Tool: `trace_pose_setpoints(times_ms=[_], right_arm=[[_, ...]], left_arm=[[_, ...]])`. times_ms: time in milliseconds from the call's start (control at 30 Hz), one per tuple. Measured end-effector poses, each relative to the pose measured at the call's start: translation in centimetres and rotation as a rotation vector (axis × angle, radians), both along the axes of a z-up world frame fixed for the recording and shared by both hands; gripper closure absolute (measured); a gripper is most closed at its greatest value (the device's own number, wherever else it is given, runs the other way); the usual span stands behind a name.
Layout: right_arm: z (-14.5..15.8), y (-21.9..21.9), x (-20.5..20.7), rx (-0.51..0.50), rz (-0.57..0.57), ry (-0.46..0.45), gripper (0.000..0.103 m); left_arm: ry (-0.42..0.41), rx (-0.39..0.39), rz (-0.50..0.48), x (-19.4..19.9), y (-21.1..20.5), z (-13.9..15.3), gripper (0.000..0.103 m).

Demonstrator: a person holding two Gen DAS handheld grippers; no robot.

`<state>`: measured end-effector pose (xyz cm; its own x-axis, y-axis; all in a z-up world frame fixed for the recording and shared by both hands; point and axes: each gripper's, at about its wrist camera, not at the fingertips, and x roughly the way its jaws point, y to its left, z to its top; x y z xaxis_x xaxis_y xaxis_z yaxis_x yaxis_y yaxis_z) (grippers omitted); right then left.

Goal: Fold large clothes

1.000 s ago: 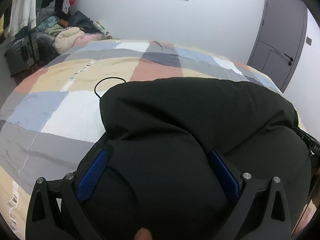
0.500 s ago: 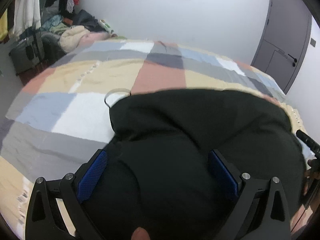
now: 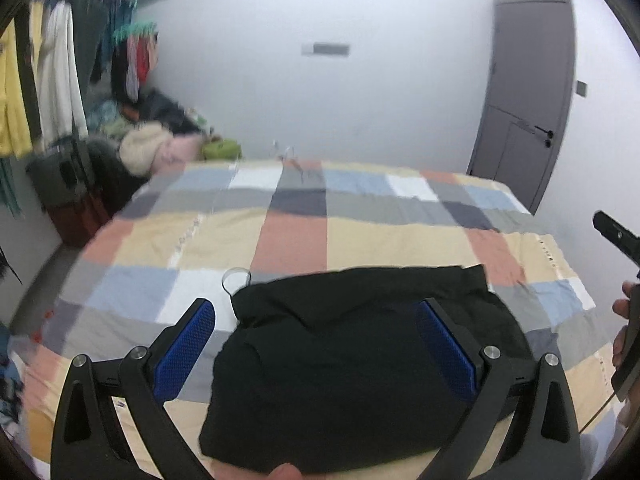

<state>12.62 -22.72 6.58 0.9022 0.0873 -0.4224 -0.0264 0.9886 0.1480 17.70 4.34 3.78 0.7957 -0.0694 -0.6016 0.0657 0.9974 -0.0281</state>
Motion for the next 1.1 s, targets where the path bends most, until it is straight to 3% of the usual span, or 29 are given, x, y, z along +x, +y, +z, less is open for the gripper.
trace_pose_setpoints(times_ms=[200,400,700,1100], right_arm=[[3.7,3.5,-5.5,-0.053,0.077,-0.078,0.000],[4.2,5.5,-9.4,-0.026,0.144,-0.109,0.000],[2.4,7.8,-13.6,-0.038,0.179,-0.111,0.000],[-1.4,9.4,-16.3,-0.052,0.161,-0.034,0.000]], left_arm=[[-0.110,0.012,-0.032,-7.2,-2.5,5.6,0.002],[-0.188,-0.008,-0.066,-12.9,-3.9,7.8,0.002],[-0.181,-0.031,-0.079,-17.3,-5.3,5.9,0.002],[-0.130,-0.021,-0.032,-19.4,-5.8,2.2,0.002]])
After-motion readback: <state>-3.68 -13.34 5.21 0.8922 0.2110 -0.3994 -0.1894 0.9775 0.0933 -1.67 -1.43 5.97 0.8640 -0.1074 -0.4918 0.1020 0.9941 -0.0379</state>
